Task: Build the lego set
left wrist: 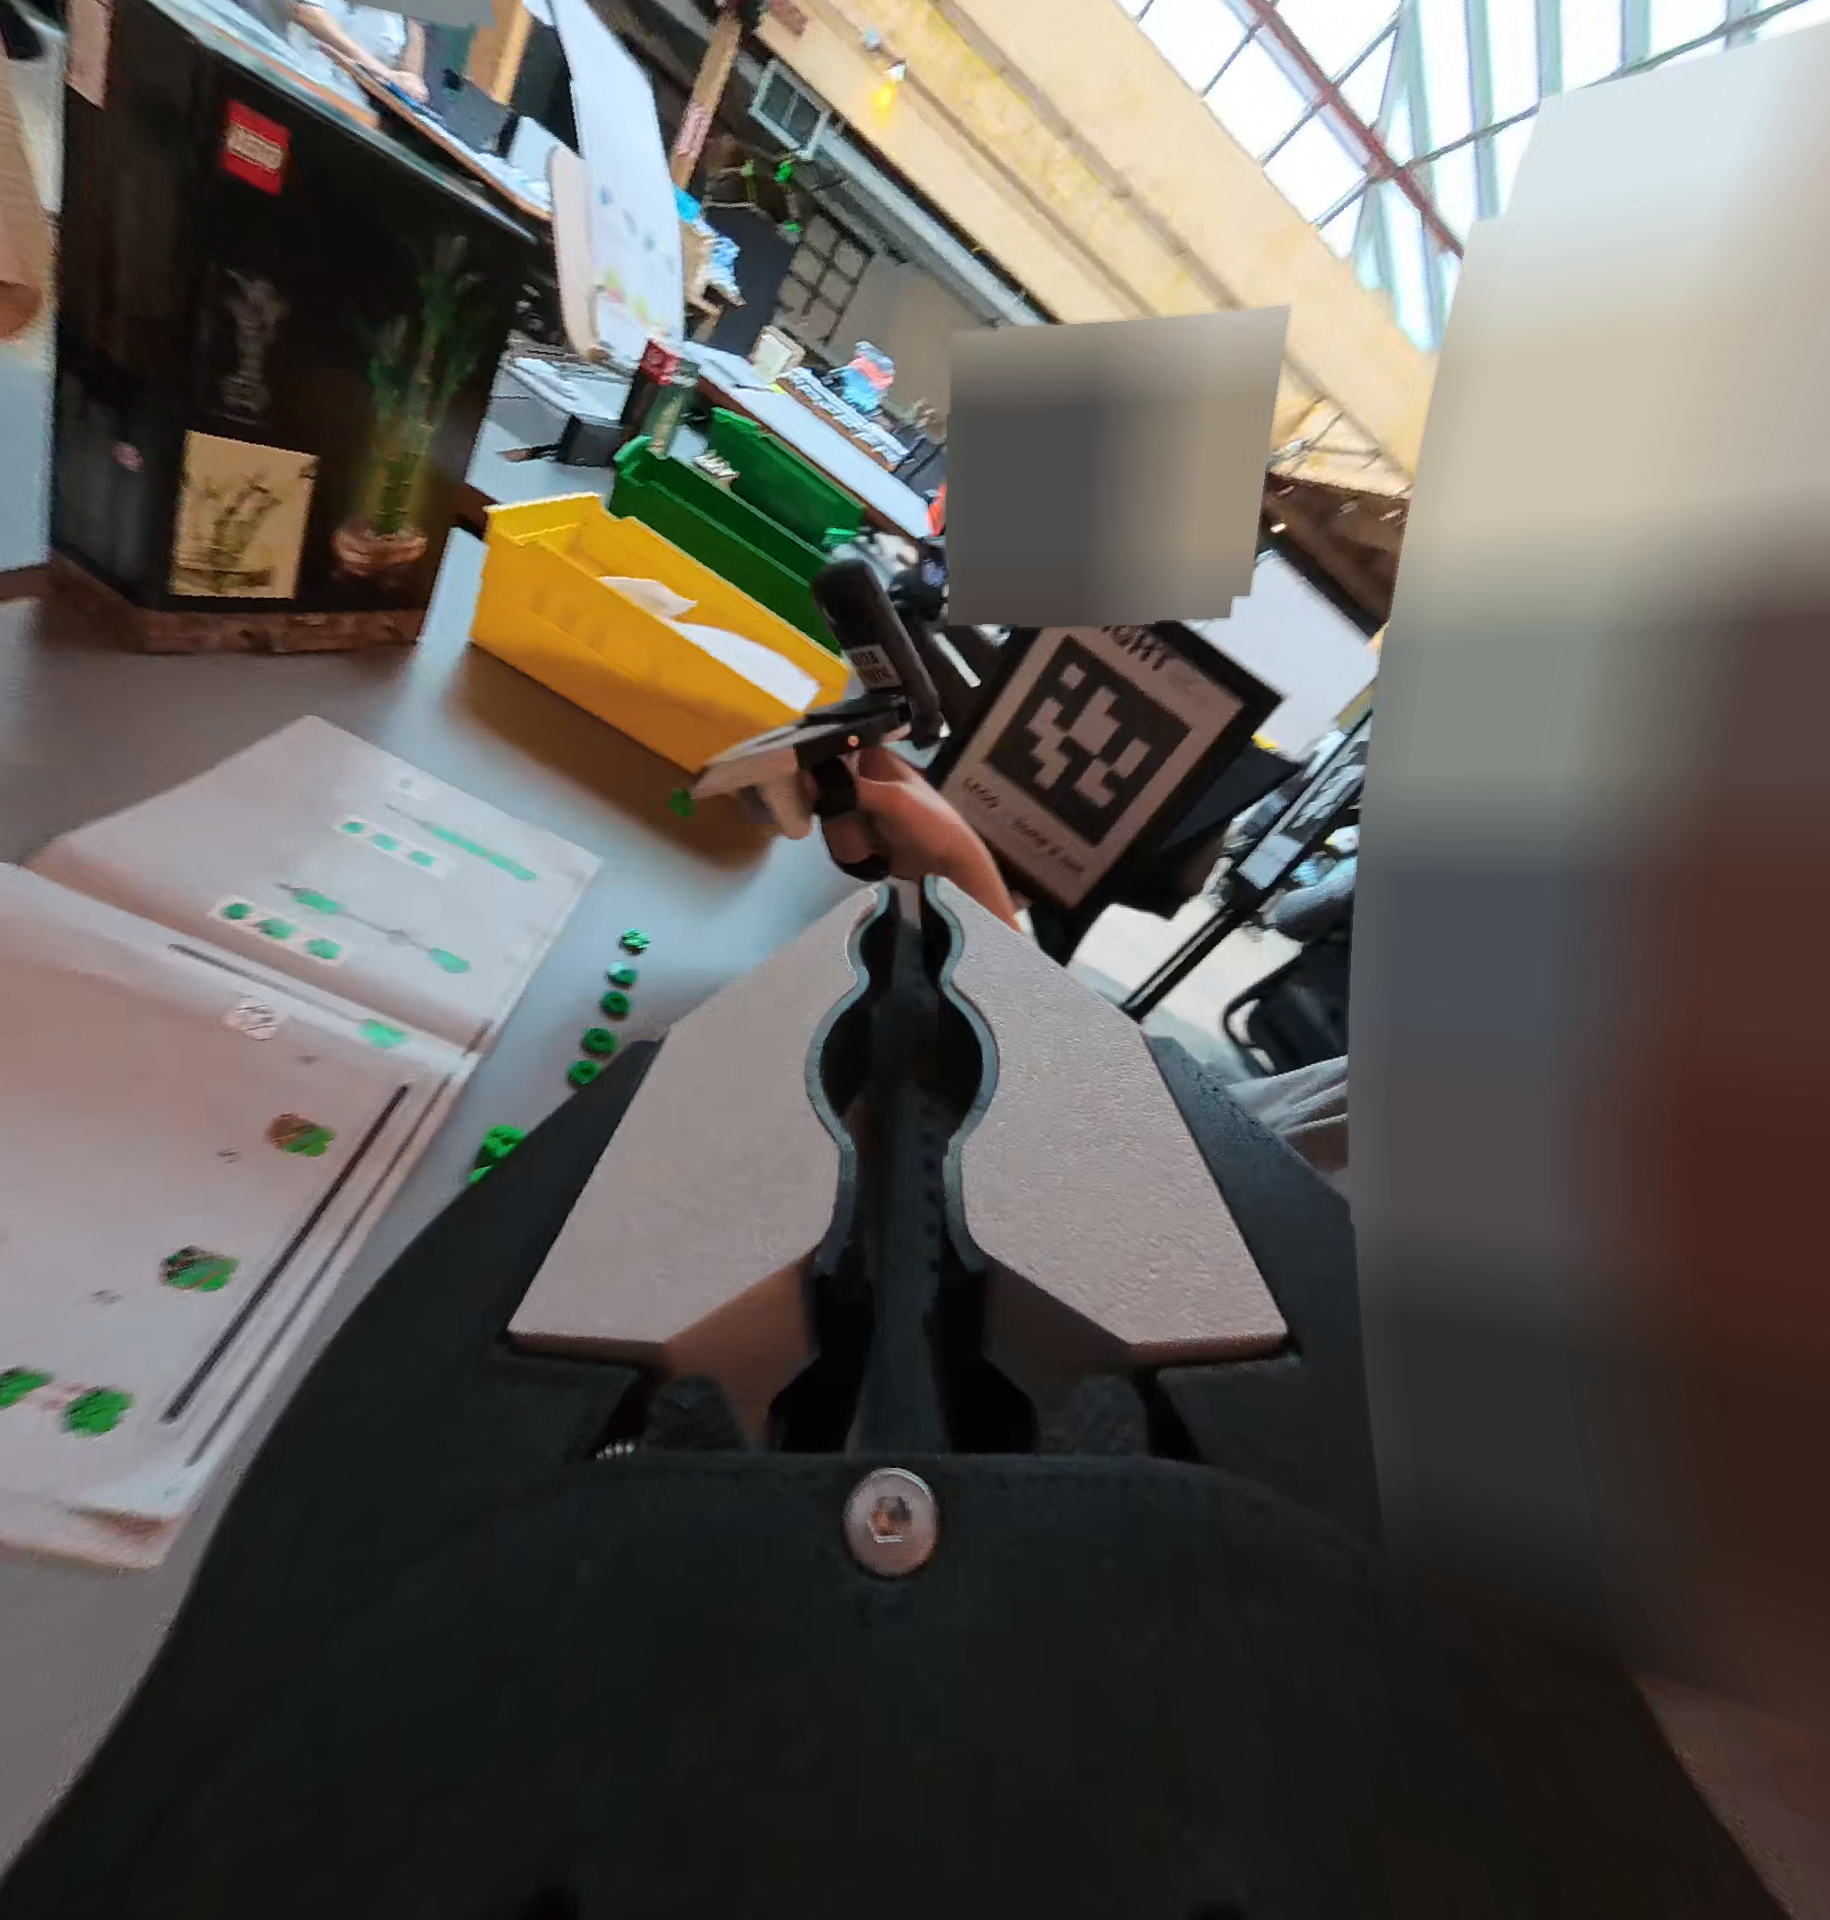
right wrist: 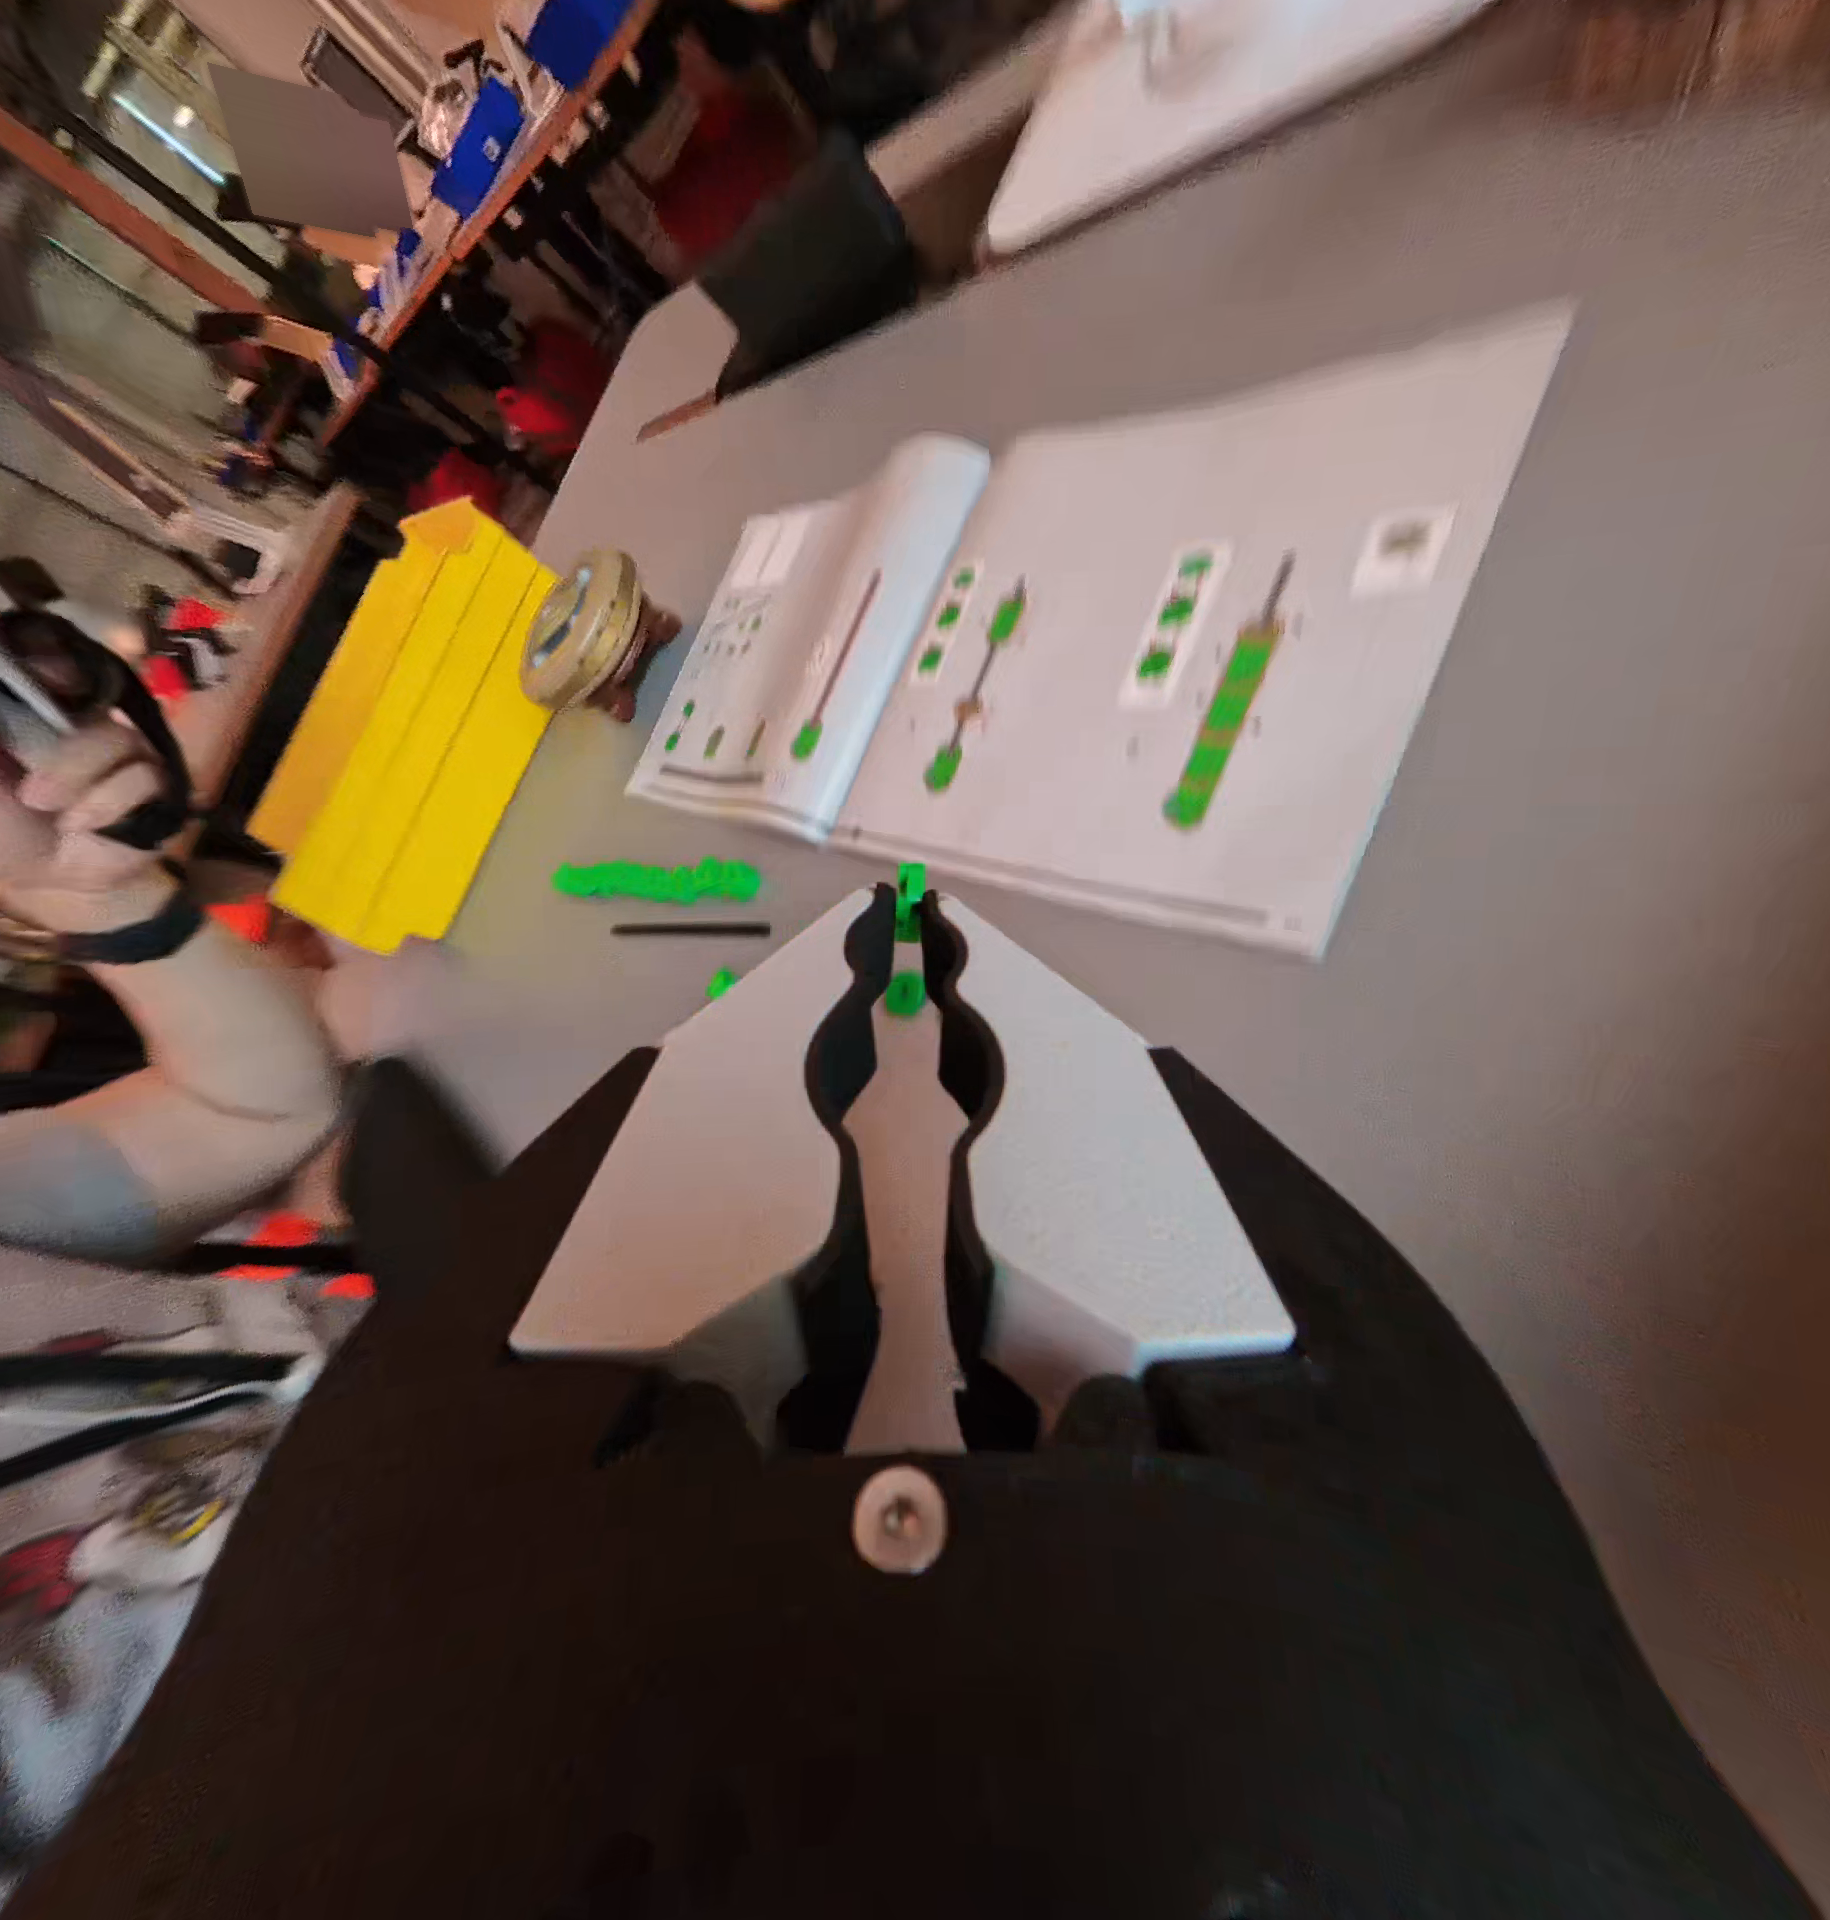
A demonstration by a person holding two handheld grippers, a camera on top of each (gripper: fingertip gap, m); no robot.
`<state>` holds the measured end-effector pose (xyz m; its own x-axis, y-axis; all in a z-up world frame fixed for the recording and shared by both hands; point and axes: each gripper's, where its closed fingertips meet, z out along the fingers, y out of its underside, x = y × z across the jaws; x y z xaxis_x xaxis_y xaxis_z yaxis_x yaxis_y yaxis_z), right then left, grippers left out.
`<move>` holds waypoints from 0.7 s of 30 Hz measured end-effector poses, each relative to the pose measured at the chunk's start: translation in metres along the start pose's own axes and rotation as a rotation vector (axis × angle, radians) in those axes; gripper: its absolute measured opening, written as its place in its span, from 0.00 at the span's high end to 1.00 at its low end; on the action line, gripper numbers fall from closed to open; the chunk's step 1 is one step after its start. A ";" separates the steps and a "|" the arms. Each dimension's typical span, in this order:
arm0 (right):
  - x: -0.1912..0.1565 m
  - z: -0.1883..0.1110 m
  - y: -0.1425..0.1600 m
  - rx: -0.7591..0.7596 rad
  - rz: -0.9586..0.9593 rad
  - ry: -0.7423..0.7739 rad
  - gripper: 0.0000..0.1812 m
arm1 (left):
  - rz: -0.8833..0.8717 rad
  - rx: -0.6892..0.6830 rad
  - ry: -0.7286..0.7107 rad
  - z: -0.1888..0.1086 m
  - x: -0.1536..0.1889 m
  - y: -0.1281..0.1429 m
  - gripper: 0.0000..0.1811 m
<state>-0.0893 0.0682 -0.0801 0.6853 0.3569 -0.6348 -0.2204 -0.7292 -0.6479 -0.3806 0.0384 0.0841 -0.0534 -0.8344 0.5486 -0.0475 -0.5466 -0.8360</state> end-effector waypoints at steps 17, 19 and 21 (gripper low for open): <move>0.046 0.021 0.066 -0.345 0.152 0.144 0.98 | -0.022 -0.094 0.014 0.001 0.003 0.010 1.00; 0.048 0.021 0.065 -0.342 0.160 0.140 0.98 | -0.021 -0.104 0.014 0.002 0.003 0.012 1.00; 0.051 0.021 0.066 -0.346 0.153 0.157 0.98 | -0.022 -0.113 0.016 0.003 0.004 0.014 1.00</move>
<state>-0.0835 0.0506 -0.1636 0.7662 0.1556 -0.6235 -0.0993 -0.9299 -0.3540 -0.3788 0.0278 0.0746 -0.0668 -0.8204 0.5678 -0.1613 -0.5527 -0.8176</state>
